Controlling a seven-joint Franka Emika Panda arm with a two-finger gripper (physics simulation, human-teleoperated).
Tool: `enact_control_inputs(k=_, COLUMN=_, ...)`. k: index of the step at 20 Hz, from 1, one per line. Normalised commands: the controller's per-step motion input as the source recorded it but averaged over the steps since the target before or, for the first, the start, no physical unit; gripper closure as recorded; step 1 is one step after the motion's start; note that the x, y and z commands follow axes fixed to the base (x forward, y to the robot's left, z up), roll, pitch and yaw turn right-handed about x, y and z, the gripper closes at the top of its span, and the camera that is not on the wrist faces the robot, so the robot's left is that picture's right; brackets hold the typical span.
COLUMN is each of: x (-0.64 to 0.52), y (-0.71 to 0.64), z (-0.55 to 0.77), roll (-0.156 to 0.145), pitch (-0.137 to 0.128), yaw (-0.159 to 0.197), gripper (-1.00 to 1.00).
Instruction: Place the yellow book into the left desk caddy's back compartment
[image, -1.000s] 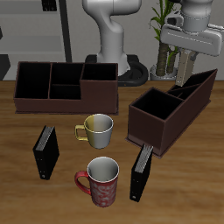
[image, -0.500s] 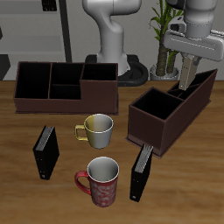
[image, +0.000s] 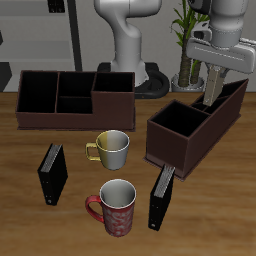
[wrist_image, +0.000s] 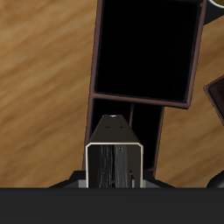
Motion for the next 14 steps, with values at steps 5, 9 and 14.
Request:
enact_control_inputs(k=5, x=0.02, y=0.07, z=-0.14, roll=0.019, pitch=0.016, yaw=-0.003, gripper=1.0)
enact_control_inputs(k=9, x=0.01, y=0.01, z=-0.1, roll=0.004, pitch=0.013, yaw=-0.004, gripper=1.0)
enact_control_inputs(k=14, x=0.04, y=-0.04, z=-0.08, roll=-0.002, pitch=0.003, yaw=0.005, gripper=1.0)
